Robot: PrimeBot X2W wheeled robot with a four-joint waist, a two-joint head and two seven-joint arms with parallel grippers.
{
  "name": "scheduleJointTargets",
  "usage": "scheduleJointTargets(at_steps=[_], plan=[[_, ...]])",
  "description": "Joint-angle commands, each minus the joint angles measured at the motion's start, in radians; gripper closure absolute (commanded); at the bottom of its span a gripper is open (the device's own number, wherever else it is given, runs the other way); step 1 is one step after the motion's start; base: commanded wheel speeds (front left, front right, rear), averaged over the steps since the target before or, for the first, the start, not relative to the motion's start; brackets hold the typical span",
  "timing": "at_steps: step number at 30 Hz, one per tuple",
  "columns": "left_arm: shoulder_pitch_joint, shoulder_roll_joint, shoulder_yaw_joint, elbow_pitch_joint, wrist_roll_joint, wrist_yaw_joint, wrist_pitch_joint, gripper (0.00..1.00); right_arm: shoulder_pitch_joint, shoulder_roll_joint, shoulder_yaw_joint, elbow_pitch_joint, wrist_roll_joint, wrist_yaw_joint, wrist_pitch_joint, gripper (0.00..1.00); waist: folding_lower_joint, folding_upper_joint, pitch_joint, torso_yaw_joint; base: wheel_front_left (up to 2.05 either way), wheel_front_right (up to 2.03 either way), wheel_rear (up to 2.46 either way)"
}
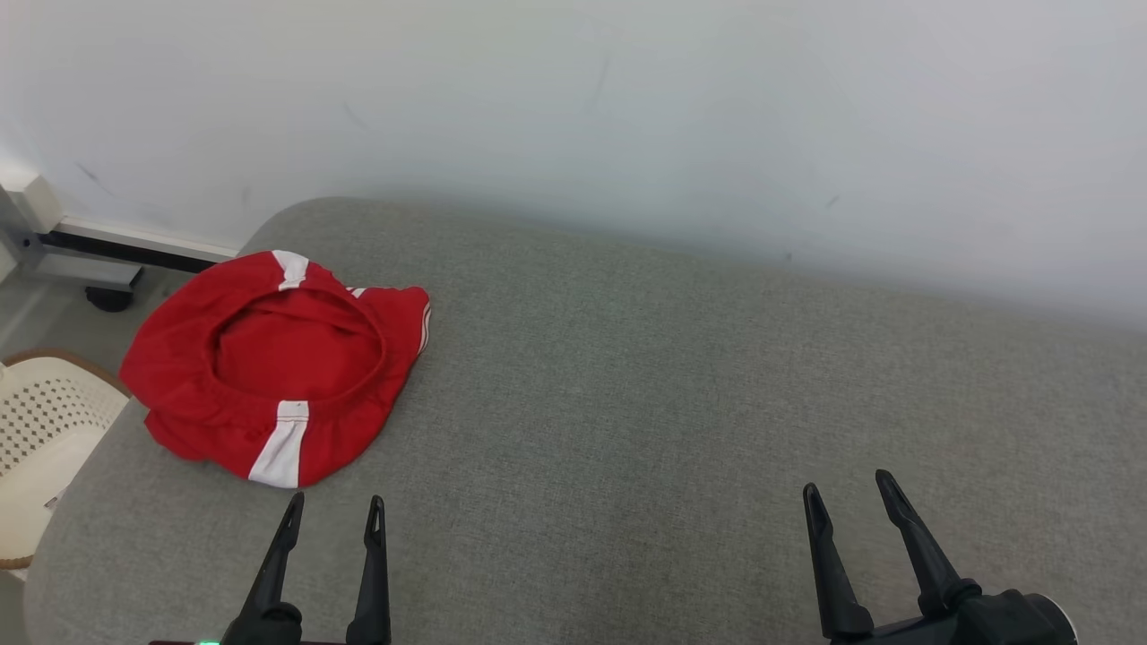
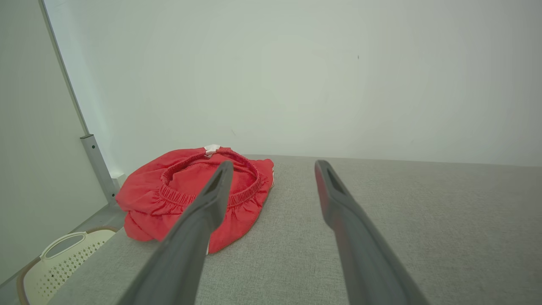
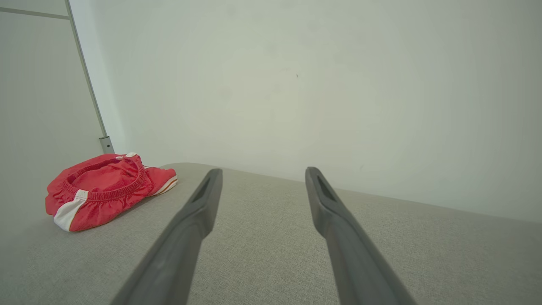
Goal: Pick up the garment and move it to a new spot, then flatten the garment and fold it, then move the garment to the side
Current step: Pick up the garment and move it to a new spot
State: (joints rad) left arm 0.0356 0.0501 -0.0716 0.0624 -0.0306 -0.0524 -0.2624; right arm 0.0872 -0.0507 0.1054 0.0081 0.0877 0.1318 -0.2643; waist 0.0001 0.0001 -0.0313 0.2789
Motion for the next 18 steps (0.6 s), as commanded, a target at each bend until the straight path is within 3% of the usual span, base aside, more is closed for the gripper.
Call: scheduleJointTargets(at_steps=[1,11,18], plan=[[0.003,0.001,0.001,0.0,0.004,0.001,-0.003,0.0,0.006,0.001,0.001,-0.002,0.008,-0.002,-0.001,0.0,-0.0001,-0.0001,0.0,0.012,0.0,0.0,0.0],[-0.011,0.0,0.023,0.004,-0.046,0.008,-0.003,0.0,0.003,0.001,-0.001,-0.009,0.004,-0.002,-0.001,0.0,-0.0001,-0.0001,0.03,0.015,0.0,0.0,0.0],[-0.117,0.001,0.053,0.031,-0.073,0.004,-0.003,0.0,-0.029,0.001,-0.009,-0.014,-0.025,-0.002,-0.001,0.0,-0.0001,-0.0001,0.121,0.007,0.0,0.0,0.0]])
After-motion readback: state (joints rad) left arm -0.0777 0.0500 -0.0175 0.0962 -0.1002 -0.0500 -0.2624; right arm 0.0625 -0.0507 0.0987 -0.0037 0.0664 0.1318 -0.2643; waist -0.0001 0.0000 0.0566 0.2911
